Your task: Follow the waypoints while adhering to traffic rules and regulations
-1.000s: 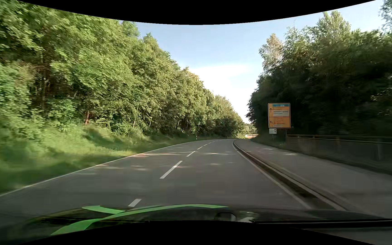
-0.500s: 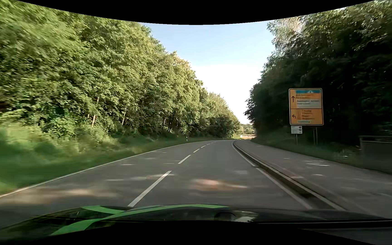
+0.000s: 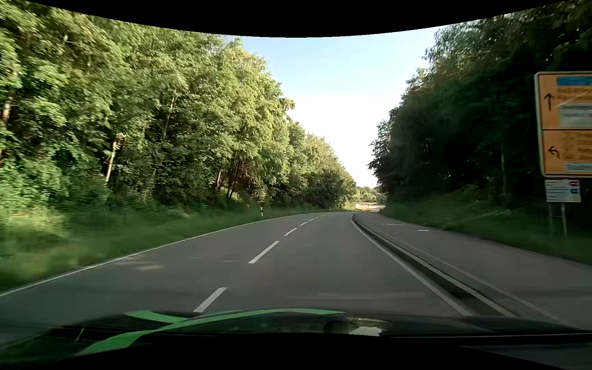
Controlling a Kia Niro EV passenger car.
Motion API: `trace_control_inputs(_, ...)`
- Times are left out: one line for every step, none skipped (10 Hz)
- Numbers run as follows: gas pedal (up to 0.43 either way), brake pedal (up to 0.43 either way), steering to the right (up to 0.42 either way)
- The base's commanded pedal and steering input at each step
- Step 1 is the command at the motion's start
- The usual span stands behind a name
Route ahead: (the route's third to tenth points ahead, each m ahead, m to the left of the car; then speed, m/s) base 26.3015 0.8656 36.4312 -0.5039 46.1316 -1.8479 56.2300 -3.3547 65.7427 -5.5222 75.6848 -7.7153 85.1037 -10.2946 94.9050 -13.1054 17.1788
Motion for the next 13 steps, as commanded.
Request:
trace_control_inputs(0.11, 0.0, 0.018)
trace_control_inputs(0.098, 0.0, 0.017)
trace_control_inputs(0.087, 0.0, 0.018)
trace_control_inputs(0.087, 0.0, 0.018)
trace_control_inputs(0.087, 0.0, 0.018)
trace_control_inputs(0.087, 0.0, 0.018)
trace_control_inputs(0.087, 0.0, 0.018)
trace_control_inputs(0.087, 0.0, 0.018)
trace_control_inputs(0.098, 0.0, 0.018)
trace_control_inputs(0.098, 0.0, 0.018)
trace_control_inputs(0.098, 0.0, 0.018)
trace_control_inputs(0.098, 0.0, 0.018)
trace_control_inputs(0.098, 0.0, 0.018)
